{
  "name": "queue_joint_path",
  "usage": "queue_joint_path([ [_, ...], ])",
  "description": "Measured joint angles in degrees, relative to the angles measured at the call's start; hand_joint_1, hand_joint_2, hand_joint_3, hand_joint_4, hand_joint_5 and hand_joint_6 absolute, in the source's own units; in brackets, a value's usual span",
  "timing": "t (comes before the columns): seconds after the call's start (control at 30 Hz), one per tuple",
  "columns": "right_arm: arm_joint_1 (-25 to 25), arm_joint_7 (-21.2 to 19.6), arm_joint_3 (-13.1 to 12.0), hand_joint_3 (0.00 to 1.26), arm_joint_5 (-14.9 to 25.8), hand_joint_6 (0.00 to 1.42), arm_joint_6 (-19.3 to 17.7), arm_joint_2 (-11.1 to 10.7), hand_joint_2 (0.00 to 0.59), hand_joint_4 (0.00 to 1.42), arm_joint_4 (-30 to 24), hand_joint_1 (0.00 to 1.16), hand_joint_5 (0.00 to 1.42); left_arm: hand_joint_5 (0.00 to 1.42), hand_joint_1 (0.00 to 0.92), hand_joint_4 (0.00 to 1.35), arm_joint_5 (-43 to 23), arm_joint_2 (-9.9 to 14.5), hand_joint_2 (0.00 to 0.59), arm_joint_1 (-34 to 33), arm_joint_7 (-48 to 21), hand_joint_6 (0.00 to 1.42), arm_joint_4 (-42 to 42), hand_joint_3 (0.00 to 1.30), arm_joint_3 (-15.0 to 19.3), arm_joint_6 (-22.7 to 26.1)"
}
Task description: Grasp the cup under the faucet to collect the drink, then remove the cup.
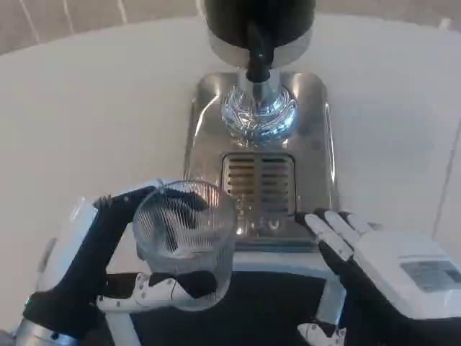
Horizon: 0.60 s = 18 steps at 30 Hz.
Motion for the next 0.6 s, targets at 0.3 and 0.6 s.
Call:
queue_joint_path([
  [0.3, 0.98, 0.0, 0.41, 0.02, -0.33, 0.03, -0.86, 0.97, 0.439, 0.0, -0.01, 0.5, 0.0, 1.36, 0.525, 1.21, 0.0, 0.0, 0.06, 0.94, 0.0, 1.15, -0.09, 1.0, 0.66, 0.0],
  [0.6, 0.84, 0.0, 0.79, 0.02, -0.97, 0.03, -1.03, 1.54, 0.435, 0.0, 0.0, 0.5, 0.0, 1.36, 0.525, 1.21, 0.04, 0.0, 0.06, 1.2, 0.0, 1.15, -0.35, 1.0, 1.12, 0.0],
])
